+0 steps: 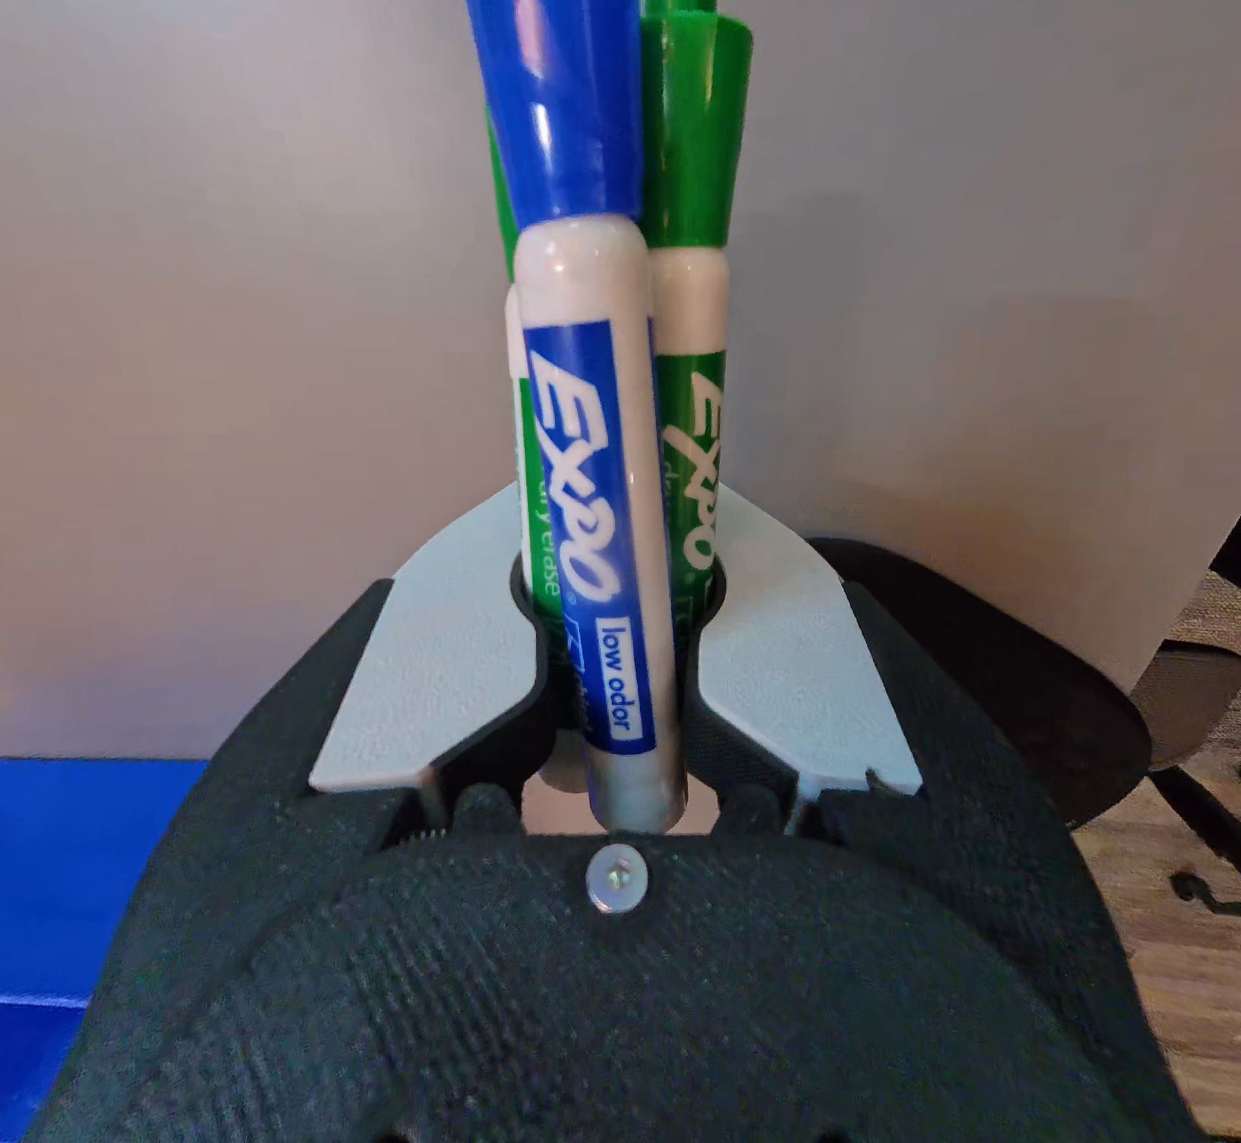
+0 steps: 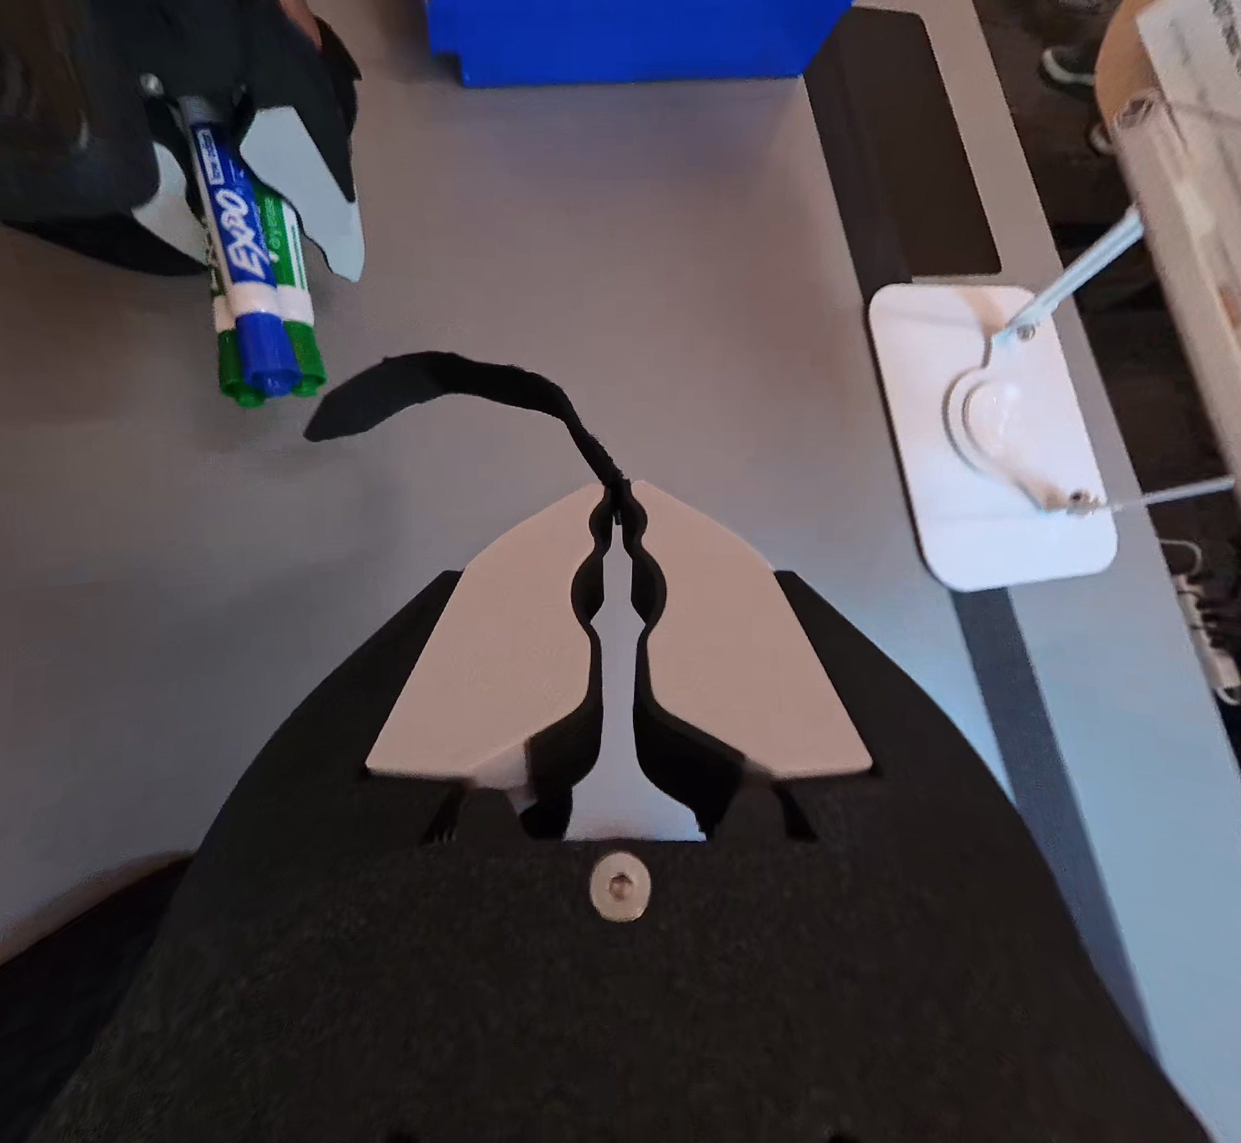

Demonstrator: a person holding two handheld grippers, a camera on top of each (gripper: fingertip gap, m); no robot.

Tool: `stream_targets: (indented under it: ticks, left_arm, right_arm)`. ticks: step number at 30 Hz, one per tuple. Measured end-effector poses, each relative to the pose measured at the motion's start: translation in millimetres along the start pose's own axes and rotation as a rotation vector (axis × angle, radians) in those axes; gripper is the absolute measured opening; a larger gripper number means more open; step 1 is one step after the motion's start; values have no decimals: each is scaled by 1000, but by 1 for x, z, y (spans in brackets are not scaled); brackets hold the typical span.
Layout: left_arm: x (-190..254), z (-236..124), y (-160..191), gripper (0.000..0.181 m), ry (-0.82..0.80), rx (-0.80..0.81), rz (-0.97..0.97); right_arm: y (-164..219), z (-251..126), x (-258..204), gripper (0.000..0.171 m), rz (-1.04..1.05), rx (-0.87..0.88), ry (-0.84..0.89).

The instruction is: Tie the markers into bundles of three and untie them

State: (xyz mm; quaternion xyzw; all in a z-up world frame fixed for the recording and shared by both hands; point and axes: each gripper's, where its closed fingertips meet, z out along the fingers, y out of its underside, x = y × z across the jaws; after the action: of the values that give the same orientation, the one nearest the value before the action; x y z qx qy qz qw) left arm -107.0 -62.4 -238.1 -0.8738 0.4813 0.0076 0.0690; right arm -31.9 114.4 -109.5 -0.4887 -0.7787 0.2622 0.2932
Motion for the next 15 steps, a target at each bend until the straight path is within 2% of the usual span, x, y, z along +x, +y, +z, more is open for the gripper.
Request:
stream_targets:
  ticks: [5,8,15]
  left_arm:
    - [-6,-6,-16,43,2,12,13]
    - [-10,-7,-21,43,8,14,4]
    - [-18,1,-31,43,59,8,-34]
  right_arm:
    - [42,-11,-16,2,55,48,70]
    - [56,-10,-23,2,98,73,87]
    - [77,-4,-13,2,285,9,178]
